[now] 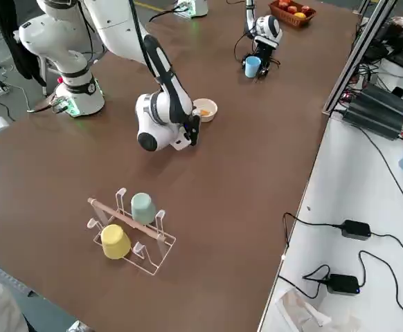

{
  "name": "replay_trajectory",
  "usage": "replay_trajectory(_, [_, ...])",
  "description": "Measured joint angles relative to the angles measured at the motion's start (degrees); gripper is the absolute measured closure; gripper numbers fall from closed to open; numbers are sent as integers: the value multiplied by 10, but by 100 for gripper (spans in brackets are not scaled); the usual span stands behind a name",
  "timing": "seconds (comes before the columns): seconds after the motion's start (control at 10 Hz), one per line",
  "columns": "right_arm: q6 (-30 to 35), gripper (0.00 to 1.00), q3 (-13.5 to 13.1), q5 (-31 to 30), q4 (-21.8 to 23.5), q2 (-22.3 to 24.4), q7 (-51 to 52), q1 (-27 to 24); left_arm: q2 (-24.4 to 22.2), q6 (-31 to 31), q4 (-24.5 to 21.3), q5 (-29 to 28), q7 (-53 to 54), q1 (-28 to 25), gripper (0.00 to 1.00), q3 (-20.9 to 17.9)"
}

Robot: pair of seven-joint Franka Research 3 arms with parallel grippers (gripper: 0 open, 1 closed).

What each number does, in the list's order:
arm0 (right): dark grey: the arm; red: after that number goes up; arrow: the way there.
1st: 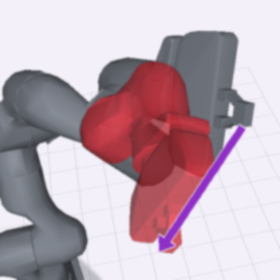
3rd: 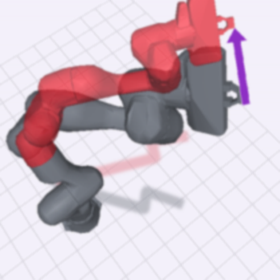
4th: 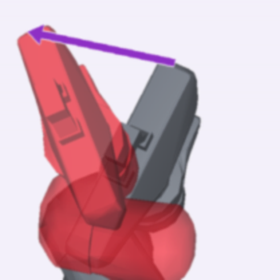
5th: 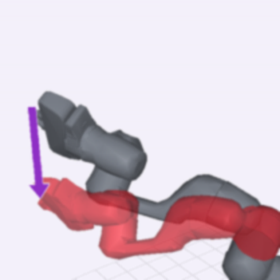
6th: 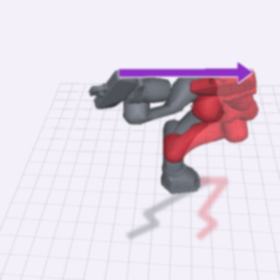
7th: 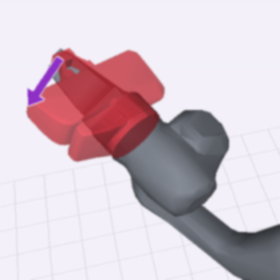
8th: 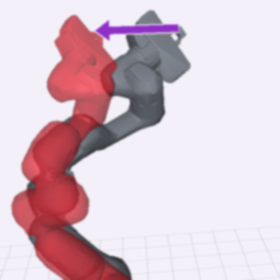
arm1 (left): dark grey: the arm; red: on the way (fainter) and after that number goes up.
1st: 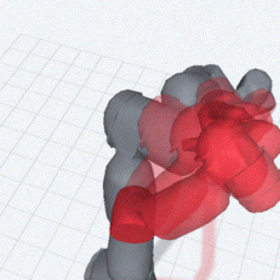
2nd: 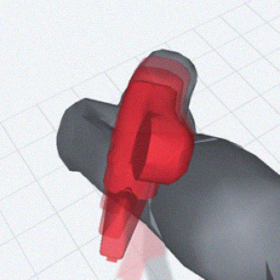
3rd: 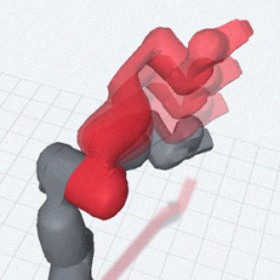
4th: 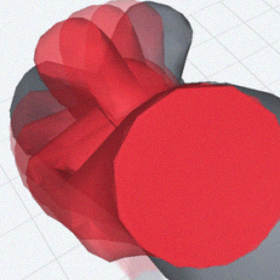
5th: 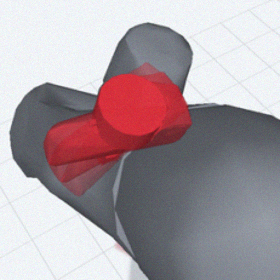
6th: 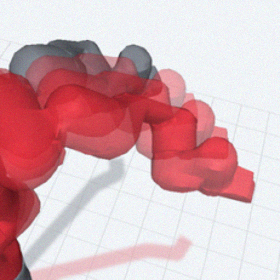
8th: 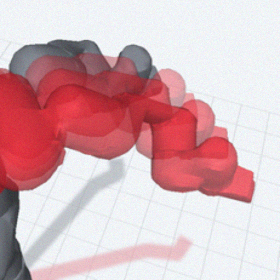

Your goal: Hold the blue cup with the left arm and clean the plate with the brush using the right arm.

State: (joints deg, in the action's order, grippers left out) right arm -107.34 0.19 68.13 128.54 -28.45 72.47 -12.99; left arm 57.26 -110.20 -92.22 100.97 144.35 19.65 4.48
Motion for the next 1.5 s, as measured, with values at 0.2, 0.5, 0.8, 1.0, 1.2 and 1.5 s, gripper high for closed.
replay_trajectory(0.2, [0,44,0,11,0,0,2,0,0,6,-4,0,1,0,22,0])
replay_trajectory(0.5, [-2,44,0,24,-1,0,3,0,1,8,-4,0,3,0,33,0])
replay_trajectory(0.8, [-3,49,0,26,-2,0,3,0,1,8,-4,0,4,0,33,0])
replay_trajectory(1.0, [-10,56,0,27,-2,0,4,0,1,9,-4,0,4,0,33,0])
replay_trajectory(1.2, [-12,59,0,27,-2,0,4,0,1,9,-4,0,4,0,33,0])
replay_trajectory(1.5, [-13,62,0,27,-2,0,8,0,1,9,-4,0,4,0,33,0])
